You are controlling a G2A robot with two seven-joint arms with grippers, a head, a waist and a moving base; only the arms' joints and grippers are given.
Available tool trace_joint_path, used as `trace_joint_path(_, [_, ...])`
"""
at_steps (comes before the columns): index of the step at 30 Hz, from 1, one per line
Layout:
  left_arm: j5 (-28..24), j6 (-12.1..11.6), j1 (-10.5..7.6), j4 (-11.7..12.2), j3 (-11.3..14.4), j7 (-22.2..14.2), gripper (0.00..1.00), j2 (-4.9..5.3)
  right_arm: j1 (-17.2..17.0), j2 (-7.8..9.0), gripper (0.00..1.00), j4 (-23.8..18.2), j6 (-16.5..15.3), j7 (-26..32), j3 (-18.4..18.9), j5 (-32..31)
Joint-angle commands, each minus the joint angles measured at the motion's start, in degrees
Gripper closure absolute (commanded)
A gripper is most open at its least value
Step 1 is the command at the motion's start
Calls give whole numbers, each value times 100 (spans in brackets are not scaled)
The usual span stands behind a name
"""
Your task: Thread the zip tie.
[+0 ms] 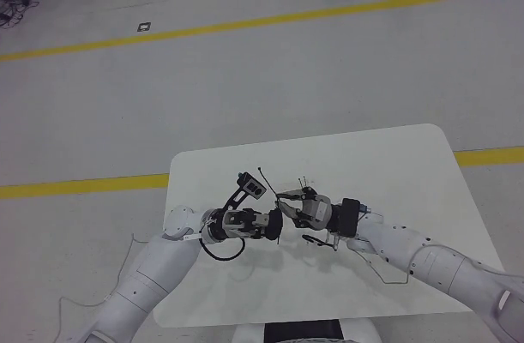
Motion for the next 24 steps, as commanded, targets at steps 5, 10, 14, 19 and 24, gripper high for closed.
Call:
trace_joint_path(5, [0, 0, 0, 0, 0, 0, 100, 0, 44, -9, 87, 10, 0, -58, -39, 64])
trace_joint_path(10, [0, 0, 0, 0, 0, 0, 100, 0, 92, -24, 89, 25, 0, -49, -104, 107])
trace_joint_path(14, [0, 0, 0, 0, 0, 0, 100, 0, 138, -40, 88, 57, 0, -45, -174, 151])
trace_joint_path(19, [0, 0, 0, 0, 0, 0, 100, 0, 179, -54, 89, 92, 0, -65, -224, 183])
trace_joint_path(24, [0, 0, 0, 0, 0, 0, 100, 0, 213, -63, 91, 119, 0, -80, -260, 190])
